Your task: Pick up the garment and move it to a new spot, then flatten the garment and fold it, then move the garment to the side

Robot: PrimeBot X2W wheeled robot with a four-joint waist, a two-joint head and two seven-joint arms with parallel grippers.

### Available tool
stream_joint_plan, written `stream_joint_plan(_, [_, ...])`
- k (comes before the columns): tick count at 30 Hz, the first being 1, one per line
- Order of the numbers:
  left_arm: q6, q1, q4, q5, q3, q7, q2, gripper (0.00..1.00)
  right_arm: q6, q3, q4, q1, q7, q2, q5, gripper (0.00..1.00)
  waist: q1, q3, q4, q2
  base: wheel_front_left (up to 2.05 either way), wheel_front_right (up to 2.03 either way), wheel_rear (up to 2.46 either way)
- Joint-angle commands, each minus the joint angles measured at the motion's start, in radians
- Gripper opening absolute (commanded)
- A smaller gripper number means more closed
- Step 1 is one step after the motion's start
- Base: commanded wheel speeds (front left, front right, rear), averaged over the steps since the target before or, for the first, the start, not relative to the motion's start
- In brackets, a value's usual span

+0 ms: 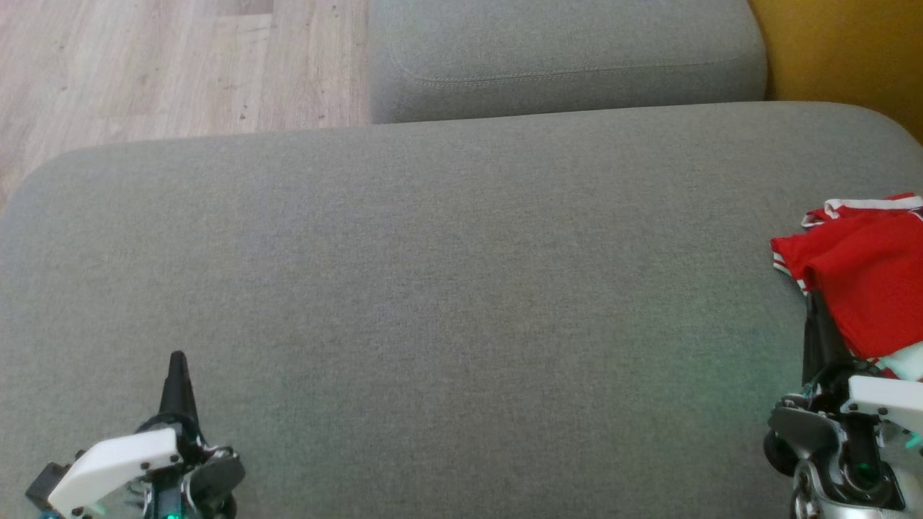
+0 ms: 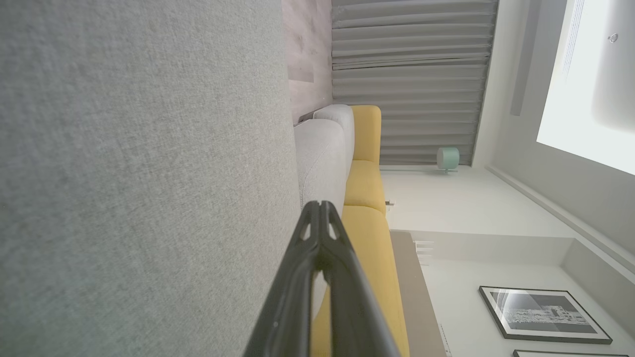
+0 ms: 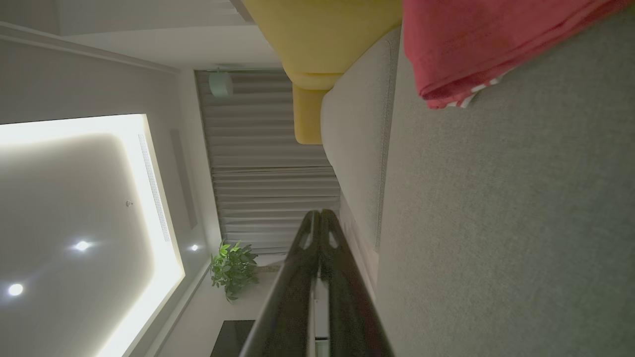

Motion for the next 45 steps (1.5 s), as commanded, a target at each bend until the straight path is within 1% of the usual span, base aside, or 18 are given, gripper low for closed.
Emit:
stream_joint_plan(1, [-0.007, -0.047, -0.037, -0.005, 0.04, 0.007, 0.005, 0.0, -0.001, 0.02, -0.04, -0.02, 0.006, -0.005, 0.007, 0.0, 0.0, 0.0, 0.0, 0.0, 0.0, 0.0, 0.0])
stream_joint_plan(45, [-0.007, -0.047, -0.037, -0.006, 0.04, 0.007, 0.005, 0.0, -0.001, 0.021, -0.04, -0.02, 0.006, -0.005, 0.007, 0.0, 0.0, 0.0, 0.0, 0.0, 0.0, 0.0, 0.0])
